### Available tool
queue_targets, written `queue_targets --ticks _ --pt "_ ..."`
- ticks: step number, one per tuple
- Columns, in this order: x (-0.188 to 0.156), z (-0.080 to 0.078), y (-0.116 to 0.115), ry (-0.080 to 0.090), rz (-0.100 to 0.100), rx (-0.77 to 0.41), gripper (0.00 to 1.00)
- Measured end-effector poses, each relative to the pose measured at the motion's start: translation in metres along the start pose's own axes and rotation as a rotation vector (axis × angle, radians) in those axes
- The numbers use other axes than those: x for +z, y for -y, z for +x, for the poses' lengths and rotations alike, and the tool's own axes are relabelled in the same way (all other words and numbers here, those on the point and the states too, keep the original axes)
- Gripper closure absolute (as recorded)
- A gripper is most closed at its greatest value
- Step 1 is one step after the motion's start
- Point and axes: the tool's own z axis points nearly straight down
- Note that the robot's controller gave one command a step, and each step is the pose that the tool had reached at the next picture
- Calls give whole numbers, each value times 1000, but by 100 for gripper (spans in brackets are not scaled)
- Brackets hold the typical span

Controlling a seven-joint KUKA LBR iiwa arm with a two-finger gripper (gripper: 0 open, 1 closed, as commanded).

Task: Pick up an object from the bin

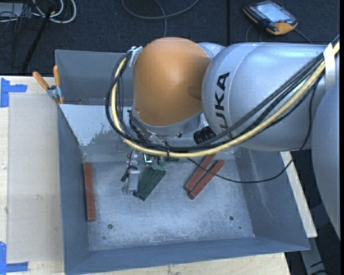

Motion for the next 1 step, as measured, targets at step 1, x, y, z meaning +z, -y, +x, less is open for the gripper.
queue_targets --ticks 1 --pt "-4 -2 0 7 -2 2 0"
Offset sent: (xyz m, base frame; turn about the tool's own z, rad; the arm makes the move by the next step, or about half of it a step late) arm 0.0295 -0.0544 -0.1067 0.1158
